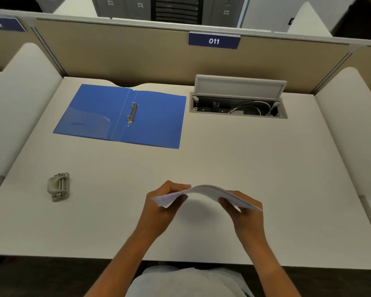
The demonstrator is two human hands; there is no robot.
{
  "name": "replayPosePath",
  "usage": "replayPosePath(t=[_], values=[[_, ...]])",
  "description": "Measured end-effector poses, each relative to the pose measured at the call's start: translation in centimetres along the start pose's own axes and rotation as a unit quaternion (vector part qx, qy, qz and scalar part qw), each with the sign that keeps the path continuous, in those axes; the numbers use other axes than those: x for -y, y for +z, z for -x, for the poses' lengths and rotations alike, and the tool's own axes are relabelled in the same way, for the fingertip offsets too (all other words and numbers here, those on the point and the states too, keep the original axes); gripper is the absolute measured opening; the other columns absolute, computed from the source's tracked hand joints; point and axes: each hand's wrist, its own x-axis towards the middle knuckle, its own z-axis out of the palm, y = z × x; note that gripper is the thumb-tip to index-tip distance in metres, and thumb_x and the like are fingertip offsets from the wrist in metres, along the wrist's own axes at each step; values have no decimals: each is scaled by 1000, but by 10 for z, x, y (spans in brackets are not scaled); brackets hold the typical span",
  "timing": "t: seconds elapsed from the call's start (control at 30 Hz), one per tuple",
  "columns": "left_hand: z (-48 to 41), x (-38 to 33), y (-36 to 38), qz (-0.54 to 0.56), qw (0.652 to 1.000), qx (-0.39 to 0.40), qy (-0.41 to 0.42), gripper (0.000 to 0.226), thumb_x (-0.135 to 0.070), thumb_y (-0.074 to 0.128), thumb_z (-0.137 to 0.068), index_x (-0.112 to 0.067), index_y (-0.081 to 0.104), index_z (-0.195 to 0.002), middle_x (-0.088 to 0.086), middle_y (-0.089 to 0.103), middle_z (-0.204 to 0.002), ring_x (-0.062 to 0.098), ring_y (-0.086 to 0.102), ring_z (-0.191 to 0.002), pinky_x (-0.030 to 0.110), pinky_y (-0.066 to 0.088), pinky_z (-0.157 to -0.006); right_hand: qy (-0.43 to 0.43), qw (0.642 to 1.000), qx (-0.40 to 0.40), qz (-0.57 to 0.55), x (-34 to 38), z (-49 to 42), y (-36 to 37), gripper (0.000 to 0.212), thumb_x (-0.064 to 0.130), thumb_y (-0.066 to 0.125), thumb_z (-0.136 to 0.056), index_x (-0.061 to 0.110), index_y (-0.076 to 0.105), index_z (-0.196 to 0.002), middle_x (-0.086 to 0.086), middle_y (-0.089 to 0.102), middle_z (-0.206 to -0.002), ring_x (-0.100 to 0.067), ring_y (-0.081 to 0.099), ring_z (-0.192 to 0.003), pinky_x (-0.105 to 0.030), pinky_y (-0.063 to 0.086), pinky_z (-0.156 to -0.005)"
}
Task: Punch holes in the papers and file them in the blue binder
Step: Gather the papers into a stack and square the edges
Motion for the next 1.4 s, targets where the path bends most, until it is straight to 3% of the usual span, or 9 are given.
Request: replayPosePath(t=[0.2,0.37,0.5,0.67,0.83,0.97,1.2,1.3,1.4], values=[[-6,12,14,-13,998,-30,44,41,-6,64,-104,-41,69,-124,-39,73,-107,-7,71,-103,24,61,-89,52,998,-18,-20,-4,-1,23,46,0,74,-98,46,78,-98,27,81,-92,8,75,-91,-11,57,-78],[-9,2,14,15,997,-67,44,57,4,60,-104,-50,64,-121,-44,71,-103,-12,70,-102,7,54,-84,15,999,-22,-46,-3,-7,21,48,3,73,-99,50,78,-93,29,79,-89,9,73,-88,-11,57,-77],[-15,15,21,21,998,-63,9,59,-18,63,-106,-73,59,-122,-42,69,-114,2,70,-112,18,59,-91,31,999,-13,-34,-12,-10,27,49,3,72,-100,51,79,-100,23,81,-101,2,75,-98,-20,57,-85],[-10,16,20,57,993,-102,25,33,-12,64,-105,-24,68,-135,-29,74,-116,3,70,-114,23,60,-96,30,999,-11,-44,-16,-10,25,51,4,72,-100,53,81,-91,22,81,-94,4,74,-90,-15,58,-81],[-6,21,24,46,995,-85,-31,48,-19,63,-106,-65,63,-122,-31,74,-109,4,72,-108,23,61,-90,56,998,-14,-25,-25,-6,32,42,5,73,-100,45,72,-113,23,80,-108,-1,75,-104,-28,62,-94],[-3,17,23,31,994,-101,21,38,-14,63,-106,-30,64,-139,-38,68,-120,-4,68,-115,18,58,-94,47,998,-22,-34,-25,-9,27,39,5,73,-100,42,73,-113,23,80,-106,-1,75,-103,-19,61,-88],[-3,30,30,47,996,-73,-37,36,-26,62,-107,-54,64,-129,-22,74,-116,6,72,-107,29,62,-92,75,997,-21,-16,-39,-9,31,36,8,73,-101,41,71,-116,20,80,-106,-3,75,-101,-30,62,-92],[-4,37,29,47,995,-90,-23,40,-32,61,-104,-29,62,-144,-11,70,-131,3,68,-118,25,59,-98,70,997,-23,-26,-41,-10,28,36,9,73,-101,42,72,-117,20,80,-109,-4,75,-104,-23,62,-89],[-2,39,31,47,995,-79,-48,32,-21,60,-107,-34,64,-136,-18,70,-125,-5,69,-110,24,61,-94,81,996,-21,-25,-46,-8,32,35,10,72,-102,40,72,-118,18,80,-111,-6,75,-106,-22,61,-89]])
